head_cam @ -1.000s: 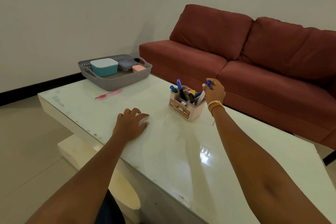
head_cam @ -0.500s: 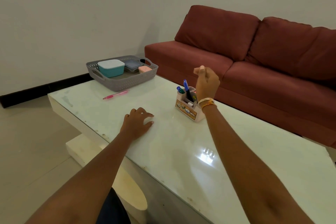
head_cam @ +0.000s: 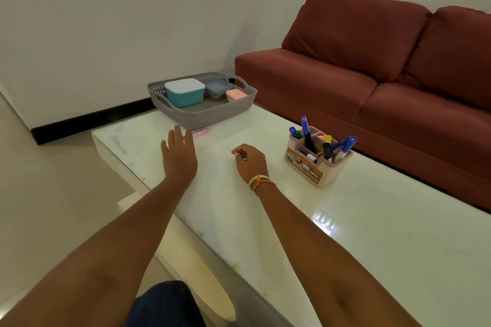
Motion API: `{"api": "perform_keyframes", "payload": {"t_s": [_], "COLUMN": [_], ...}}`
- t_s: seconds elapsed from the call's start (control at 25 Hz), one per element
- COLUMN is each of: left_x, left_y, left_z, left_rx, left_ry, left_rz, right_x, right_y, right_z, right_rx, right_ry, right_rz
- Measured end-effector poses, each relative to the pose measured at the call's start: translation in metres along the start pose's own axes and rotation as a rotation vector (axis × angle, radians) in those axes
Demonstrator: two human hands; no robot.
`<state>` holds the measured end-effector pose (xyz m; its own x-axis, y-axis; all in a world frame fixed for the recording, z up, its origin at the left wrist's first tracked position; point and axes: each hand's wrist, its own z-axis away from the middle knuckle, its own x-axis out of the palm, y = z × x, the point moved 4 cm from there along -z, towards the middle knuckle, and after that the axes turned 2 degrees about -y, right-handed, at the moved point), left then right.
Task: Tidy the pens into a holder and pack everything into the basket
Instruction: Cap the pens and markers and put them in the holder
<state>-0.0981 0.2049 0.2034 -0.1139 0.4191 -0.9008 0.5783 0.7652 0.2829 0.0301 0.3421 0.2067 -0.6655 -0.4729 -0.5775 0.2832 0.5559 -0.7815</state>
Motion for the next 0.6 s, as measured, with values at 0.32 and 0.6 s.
{"api": "perform_keyframes", "payload": {"t_s": [0.32,0.6], "left_x": [0.004,-0.001], "left_y": [0.015,0.034], "left_z": [-0.007,0.0], "left_rx": [-0.144,-0.294], "left_ry": [0.096,-0.038], "left_rz": [0.11,0.228], "right_x": [-0.005,-0.018], "right_y": [0.002,0.001], "right_z": [0.004,0.019], "right_rx": [0.007,0.042], "right_ry": [0.025,-0.051], "right_rz": [-0.081,-0.075]}}
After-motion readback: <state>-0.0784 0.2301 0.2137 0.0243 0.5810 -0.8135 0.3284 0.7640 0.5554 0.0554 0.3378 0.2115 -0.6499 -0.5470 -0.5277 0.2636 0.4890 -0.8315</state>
